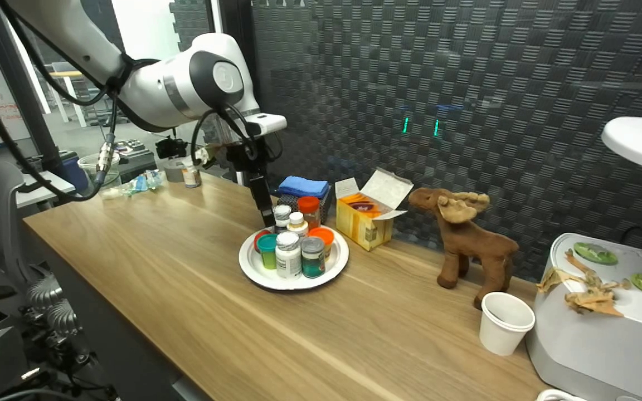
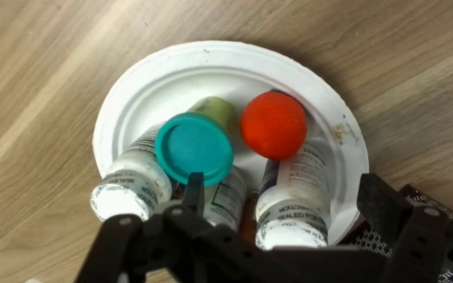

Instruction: Put all the objects around the white plate into the white plate

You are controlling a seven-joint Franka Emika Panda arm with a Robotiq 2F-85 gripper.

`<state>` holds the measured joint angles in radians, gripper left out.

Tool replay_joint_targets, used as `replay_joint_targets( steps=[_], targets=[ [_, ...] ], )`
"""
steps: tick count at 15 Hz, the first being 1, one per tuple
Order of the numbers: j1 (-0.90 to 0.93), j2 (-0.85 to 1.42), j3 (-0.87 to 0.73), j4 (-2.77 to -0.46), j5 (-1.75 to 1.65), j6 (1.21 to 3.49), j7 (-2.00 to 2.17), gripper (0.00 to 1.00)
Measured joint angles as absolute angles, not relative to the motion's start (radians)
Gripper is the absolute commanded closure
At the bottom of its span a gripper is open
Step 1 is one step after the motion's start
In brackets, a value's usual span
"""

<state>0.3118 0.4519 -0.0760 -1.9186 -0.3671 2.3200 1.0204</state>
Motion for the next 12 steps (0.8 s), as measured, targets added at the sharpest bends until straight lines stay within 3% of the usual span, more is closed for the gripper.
replay_joint_targets(
  steps=[12],
  targets=[
    [0.237, 0.19, 0.037, -1.99, -0.217, 2.084, 0.624, 0.0]
  ],
)
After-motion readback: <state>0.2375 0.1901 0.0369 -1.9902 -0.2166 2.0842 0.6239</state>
